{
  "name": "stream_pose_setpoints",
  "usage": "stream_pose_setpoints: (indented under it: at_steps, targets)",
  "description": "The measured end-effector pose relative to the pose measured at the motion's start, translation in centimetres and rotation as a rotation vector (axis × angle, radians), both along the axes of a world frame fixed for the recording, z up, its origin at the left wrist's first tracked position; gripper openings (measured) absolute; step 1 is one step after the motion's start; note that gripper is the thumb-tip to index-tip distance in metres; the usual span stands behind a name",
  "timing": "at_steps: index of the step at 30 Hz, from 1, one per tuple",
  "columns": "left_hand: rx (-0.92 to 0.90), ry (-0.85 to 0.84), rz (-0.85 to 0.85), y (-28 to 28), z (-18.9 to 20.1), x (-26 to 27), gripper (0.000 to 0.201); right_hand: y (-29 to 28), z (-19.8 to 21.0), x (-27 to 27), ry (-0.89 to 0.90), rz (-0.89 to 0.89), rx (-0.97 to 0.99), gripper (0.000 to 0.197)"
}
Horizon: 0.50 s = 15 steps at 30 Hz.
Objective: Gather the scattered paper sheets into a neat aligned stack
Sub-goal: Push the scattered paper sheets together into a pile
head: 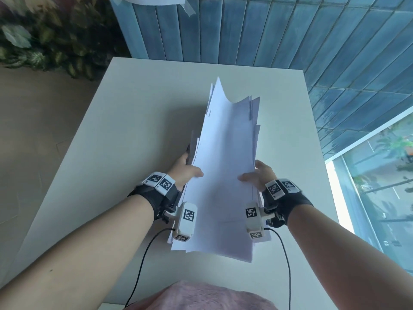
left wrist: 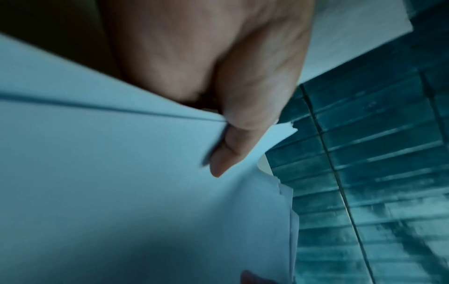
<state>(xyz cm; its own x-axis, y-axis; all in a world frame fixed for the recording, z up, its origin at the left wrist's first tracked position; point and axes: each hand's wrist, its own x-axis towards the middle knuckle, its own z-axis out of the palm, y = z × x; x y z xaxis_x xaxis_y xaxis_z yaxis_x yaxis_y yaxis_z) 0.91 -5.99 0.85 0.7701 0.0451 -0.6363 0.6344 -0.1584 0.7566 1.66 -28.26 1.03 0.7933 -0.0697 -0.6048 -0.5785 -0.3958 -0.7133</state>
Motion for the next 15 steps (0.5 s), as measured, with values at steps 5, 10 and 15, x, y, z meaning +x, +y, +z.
stream_pose_setpoints:
  at_steps: [5,10,15]
  targets:
    - [-0.016,0.03,0.042,1.6,-0.4,0.3,0.054,2.9,0.1,0.2,-0.032,0.044,-0.055,0.035]
    - [0.166,0.134,-0.179,3.2,-1.1,-0.2,0.059,4.9,-0.5,-0.5,-0.025,0.056,-0.094,0.052]
    - [0.293,0.102,-0.173,5.0,-2.6,-0.7,0.084,4.8,-0.8,-0.8,-0.031,0.088,-0.213,0.041]
